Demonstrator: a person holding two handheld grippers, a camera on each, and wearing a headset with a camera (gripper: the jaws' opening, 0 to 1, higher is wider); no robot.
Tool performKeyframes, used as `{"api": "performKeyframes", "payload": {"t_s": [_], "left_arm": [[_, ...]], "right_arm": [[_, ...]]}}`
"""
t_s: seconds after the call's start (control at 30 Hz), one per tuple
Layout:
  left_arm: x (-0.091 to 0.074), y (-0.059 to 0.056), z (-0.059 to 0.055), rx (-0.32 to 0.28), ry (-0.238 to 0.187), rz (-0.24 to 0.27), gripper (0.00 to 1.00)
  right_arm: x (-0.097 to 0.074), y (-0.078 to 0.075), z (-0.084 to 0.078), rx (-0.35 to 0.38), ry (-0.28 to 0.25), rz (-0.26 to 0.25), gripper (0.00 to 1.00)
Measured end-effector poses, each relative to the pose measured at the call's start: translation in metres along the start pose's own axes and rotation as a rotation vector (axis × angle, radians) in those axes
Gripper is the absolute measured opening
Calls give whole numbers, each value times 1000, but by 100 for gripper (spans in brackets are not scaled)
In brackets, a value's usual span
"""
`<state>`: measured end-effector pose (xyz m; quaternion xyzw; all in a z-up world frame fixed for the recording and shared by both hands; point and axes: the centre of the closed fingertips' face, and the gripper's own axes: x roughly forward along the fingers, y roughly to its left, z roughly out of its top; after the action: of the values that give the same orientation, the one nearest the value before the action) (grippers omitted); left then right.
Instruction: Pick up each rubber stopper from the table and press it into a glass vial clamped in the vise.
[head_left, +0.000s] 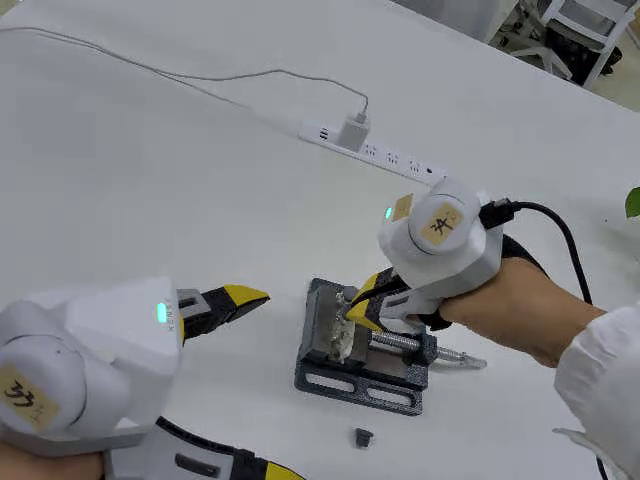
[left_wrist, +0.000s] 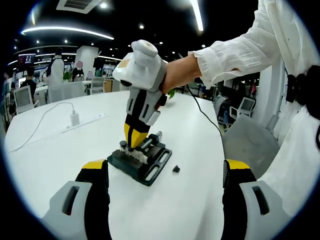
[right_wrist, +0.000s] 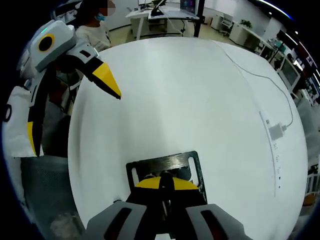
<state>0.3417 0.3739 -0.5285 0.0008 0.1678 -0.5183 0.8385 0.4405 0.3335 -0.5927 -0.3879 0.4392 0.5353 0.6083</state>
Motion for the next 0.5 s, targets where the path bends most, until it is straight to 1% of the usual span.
{"api": "performKeyframes", "payload": {"t_s": [0.13,0.17,0.37,0.5], "left_arm": [[0,0,1,-1,-1,1,94],[-1,0,1,0,-2,1,94],[-2,0,1,-1,-4,4,94],[-2,1,0,-2,-1,4,93]], "right_arm": [[0,0,0,15,4,7,2],[0,0,0,27,11,8,2],[1,-1,0,44,37,22,1],[2,0,1,49,57,17,1]]}}
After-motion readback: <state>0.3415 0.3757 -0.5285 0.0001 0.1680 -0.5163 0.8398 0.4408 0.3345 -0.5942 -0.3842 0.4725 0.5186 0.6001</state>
